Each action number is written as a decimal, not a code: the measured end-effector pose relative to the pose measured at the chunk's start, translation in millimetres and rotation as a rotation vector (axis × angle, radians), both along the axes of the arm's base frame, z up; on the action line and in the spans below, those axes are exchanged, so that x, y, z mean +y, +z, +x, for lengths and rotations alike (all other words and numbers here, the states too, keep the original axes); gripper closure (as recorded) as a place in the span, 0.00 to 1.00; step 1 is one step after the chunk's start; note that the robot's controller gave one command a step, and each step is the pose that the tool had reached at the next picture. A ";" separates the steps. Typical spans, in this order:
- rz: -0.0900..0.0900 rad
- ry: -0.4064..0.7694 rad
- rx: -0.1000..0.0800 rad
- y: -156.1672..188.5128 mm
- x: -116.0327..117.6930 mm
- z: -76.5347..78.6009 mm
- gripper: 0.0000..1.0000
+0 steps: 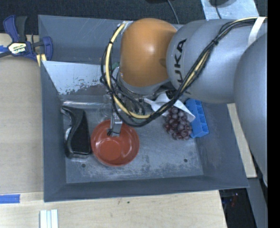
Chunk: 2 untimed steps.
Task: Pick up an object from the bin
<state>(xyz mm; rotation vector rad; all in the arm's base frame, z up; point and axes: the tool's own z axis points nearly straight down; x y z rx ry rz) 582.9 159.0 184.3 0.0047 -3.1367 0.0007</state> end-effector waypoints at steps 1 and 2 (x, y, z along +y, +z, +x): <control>0.002 -0.003 -0.008 4.5 -0.7 1.9 0.00; 0.001 0.291 -0.021 -102.3 13.1 -61.4 0.00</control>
Offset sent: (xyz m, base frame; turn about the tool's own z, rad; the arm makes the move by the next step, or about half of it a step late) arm -0.0711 0.0157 -0.1143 -0.3137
